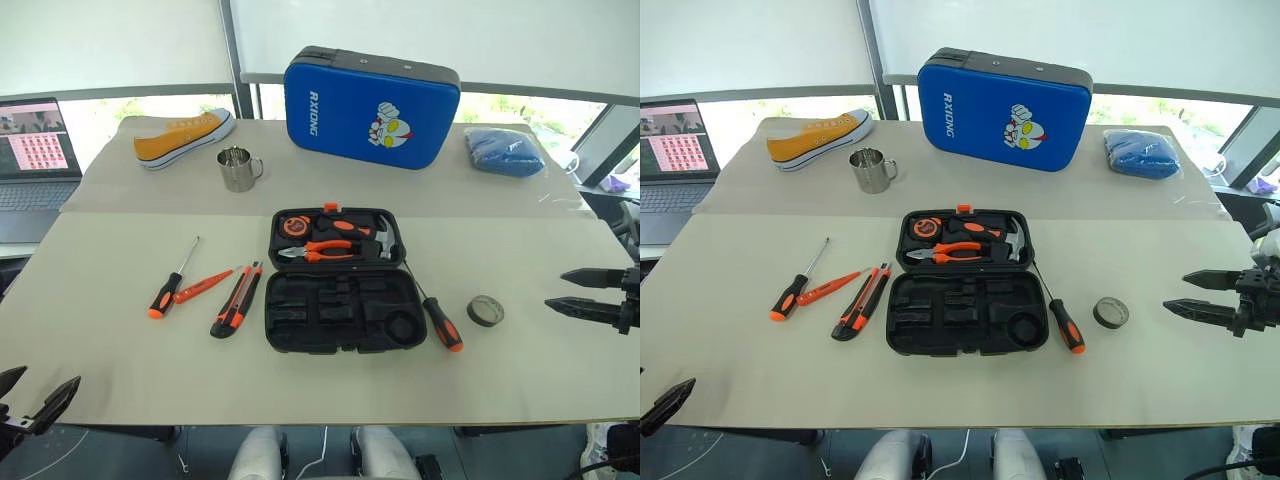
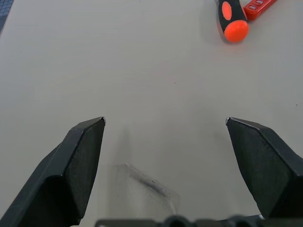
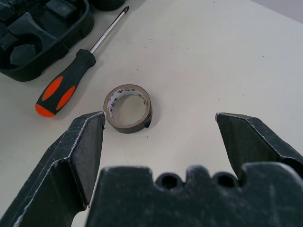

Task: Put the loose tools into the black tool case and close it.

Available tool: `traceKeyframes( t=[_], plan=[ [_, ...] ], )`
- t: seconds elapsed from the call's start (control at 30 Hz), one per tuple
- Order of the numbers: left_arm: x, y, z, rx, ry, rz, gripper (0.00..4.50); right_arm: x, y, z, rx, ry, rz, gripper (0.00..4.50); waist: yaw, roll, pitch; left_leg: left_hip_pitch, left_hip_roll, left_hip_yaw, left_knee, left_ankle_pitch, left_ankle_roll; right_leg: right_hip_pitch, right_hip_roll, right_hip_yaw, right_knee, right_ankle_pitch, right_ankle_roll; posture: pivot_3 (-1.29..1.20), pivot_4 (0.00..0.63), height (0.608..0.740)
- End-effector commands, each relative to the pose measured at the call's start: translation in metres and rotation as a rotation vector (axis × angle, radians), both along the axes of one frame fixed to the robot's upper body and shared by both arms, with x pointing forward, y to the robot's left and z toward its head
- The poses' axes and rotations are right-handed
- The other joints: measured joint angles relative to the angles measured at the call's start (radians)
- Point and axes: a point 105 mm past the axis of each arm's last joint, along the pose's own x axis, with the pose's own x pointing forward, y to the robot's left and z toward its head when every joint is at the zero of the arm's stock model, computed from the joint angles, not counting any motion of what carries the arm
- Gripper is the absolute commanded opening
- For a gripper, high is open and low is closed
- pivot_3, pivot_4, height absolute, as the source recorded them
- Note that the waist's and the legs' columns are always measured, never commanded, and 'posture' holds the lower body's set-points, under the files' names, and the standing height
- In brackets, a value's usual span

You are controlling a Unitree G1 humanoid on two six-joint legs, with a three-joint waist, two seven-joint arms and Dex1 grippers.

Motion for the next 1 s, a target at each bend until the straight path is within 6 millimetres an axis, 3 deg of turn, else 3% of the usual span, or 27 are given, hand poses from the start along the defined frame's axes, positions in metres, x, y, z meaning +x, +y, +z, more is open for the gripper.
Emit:
traceKeyframes(
  t=[0.03,0.2,0.4,0.53,0.77,0.87,1.0],
  plan=[
    [0.007,-0.003,0.011,0.036,-0.021,-0.021,4.37,0.002,-0.002,0.01,-0.018,-0.052,0.007,4.34,0.0,0.0,0.0,0.0,0.0,0.0,0.0,0.0,0.0,0.0,0.0,0.0,0.0,0.0,0.0,0.0,0.15,0.739],
    [0.028,-0.017,0.014,-0.003,0.009,-0.027,4.37,0.004,-0.004,0.014,-0.064,-0.113,0.004,4.34,0.003,0.0,0.0,0.0,0.0,0.0,0.0,0.0,0.0,0.001,0.0,0.0,0.0,0.0,0.0,0.0,0.15,0.739],
    [0.072,-0.036,0.037,-0.048,0.046,-0.051,4.37,0.005,0.025,0.031,-0.028,-0.173,0.091,4.34,0.003,0.0,0.0,0.0,0.0,-0.003,0.0,0.0,0.0,0.0,0.0,0.0,0.003,0.0,0.001,0.0,0.15,0.739],
    [0.106,-0.04,0.05,-0.075,0.114,-0.026,4.37,-0.008,0.077,0.045,0.003,-0.214,0.266,4.34,0.005,0.0,0.0,0.0,-0.001,-0.007,0.0,0.0,0.0,0.0,0.001,0.0,0.005,0.001,0.001,0.0,0.15,0.739],
    [0.148,-0.053,0.045,-0.093,0.236,-0.069,4.37,-0.038,0.169,0.069,0.089,-0.318,0.533,4.34,-0.002,0.001,0.002,0.0,-0.001,-0.009,0.0,0.0,-0.001,-0.001,0.001,-0.001,0.006,0.001,0.001,0.0,0.15,0.739],
    [0.167,-0.056,0.041,-0.086,0.252,-0.077,4.37,-0.048,0.193,0.074,0.123,-0.34,0.596,4.34,0.004,-0.004,0.005,-0.001,-0.002,-0.01,0.0,0.0,-0.001,-0.001,0.001,-0.001,0.005,0.001,0.001,0.0,0.15,0.739],
    [0.183,-0.048,0.032,-0.042,0.282,-0.046,4.37,-0.057,0.209,0.08,0.163,-0.351,0.628,4.34,0.006,-0.007,0.006,-0.002,-0.002,-0.01,0.0,0.0,-0.001,-0.001,0.0,-0.002,0.004,0.001,0.001,0.0,0.15,0.739]
  ],
)
